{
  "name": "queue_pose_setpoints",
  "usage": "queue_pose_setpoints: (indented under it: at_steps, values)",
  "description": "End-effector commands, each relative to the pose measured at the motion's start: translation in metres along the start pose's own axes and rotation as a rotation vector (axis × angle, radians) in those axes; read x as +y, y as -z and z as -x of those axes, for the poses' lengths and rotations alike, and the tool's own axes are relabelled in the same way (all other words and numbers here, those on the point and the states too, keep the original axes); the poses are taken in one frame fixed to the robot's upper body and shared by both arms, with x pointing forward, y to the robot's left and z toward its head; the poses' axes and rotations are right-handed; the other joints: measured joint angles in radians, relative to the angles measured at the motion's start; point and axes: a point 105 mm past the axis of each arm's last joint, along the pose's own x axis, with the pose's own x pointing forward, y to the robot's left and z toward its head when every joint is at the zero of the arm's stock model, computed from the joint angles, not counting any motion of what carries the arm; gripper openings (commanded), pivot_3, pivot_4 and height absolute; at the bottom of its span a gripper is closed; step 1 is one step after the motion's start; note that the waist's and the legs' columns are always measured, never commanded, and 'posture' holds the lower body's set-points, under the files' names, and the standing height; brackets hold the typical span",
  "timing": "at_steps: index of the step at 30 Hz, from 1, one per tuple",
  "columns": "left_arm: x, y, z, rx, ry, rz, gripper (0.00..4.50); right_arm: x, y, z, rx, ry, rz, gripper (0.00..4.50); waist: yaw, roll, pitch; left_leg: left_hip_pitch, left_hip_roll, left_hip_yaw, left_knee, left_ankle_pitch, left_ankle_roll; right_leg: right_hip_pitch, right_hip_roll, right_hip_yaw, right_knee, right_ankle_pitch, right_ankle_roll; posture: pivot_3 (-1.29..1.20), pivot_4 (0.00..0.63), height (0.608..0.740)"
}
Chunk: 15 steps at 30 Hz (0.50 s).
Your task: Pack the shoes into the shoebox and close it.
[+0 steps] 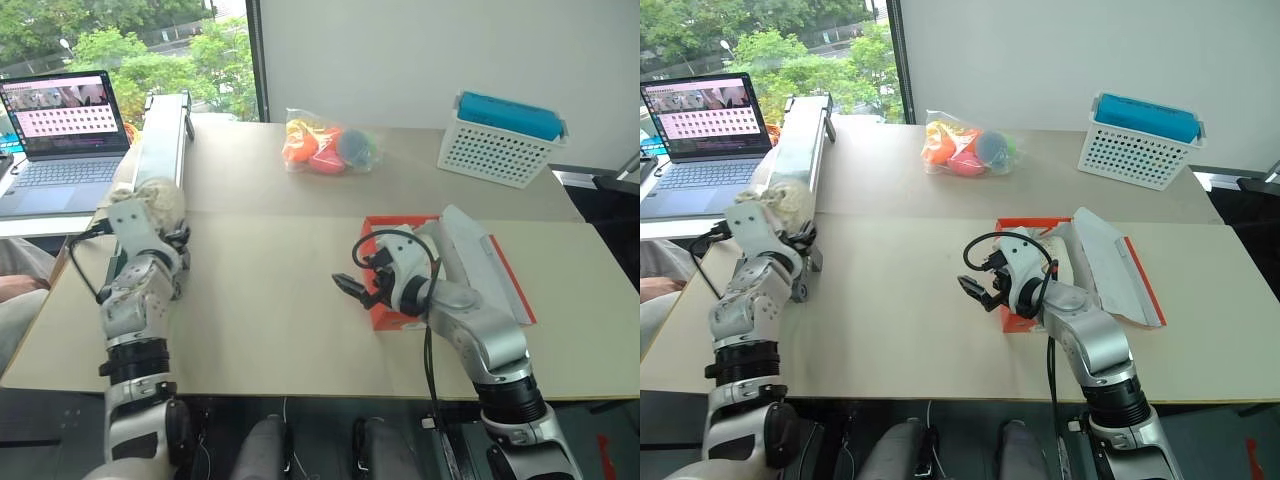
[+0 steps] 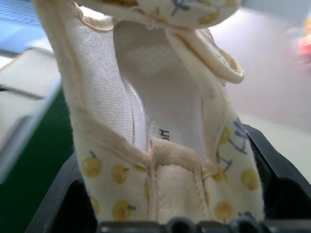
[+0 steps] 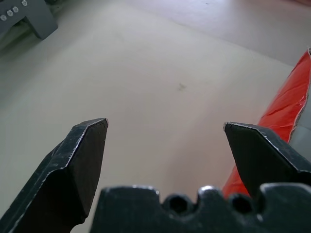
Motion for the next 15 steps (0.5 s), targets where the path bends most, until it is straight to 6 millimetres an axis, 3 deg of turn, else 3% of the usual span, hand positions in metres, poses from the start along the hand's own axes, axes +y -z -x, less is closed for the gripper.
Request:
queue_pose_setpoints:
  at_steps: [1, 4, 7, 11, 15]
  values:
    - [-0.085, -0.034, 0.019, -0.120, 0.382, 0.009, 3.04, -0.016, -0.037, 0.002, -0.141, 0.064, -0.107, 4.50, -0.003, 0.000, 0.000, 0.000, 0.000, 0.000, 0.000, 0.002, -0.003, 0.000, 0.000, 0.000, 0.000, 0.000, 0.000, 0.00, 0.150, 0.699]
    - [-0.126, -0.013, 0.039, -0.035, 0.585, -0.025, 3.04, -0.036, -0.078, 0.004, -0.328, 0.067, -0.449, 4.50, -0.012, 0.000, 0.000, 0.001, 0.000, 0.001, 0.001, 0.002, -0.003, 0.000, 0.000, 0.002, 0.000, 0.000, 0.000, 0.00, 0.150, 0.699]
    - [-0.149, 0.003, 0.057, 0.022, 0.718, -0.069, 3.04, -0.041, -0.106, 0.006, -0.409, -0.013, -0.681, 4.50, -0.024, 0.001, 0.000, 0.004, 0.001, 0.001, -0.002, -0.002, 0.003, 0.001, 0.001, 0.003, 0.001, 0.001, -0.001, 0.00, 0.150, 0.699]
    - [-0.158, 0.009, 0.061, 0.040, 0.760, -0.081, 3.04, -0.034, -0.138, 0.015, -0.490, -0.149, -0.790, 4.50, -0.029, 0.001, 0.000, 0.004, 0.002, 0.001, -0.004, -0.001, 0.002, -0.001, 0.003, 0.002, 0.001, 0.001, -0.001, 0.00, 0.150, 0.699]
    - [-0.156, 0.013, 0.058, 0.048, 0.759, -0.102, 3.04, -0.031, -0.137, 0.014, -0.440, -0.150, -0.783, 4.50, -0.029, 0.001, 0.000, 0.004, 0.001, 0.002, -0.004, -0.001, 0.003, -0.001, 0.003, 0.004, 0.001, 0.001, -0.001, 0.00, 0.150, 0.699]
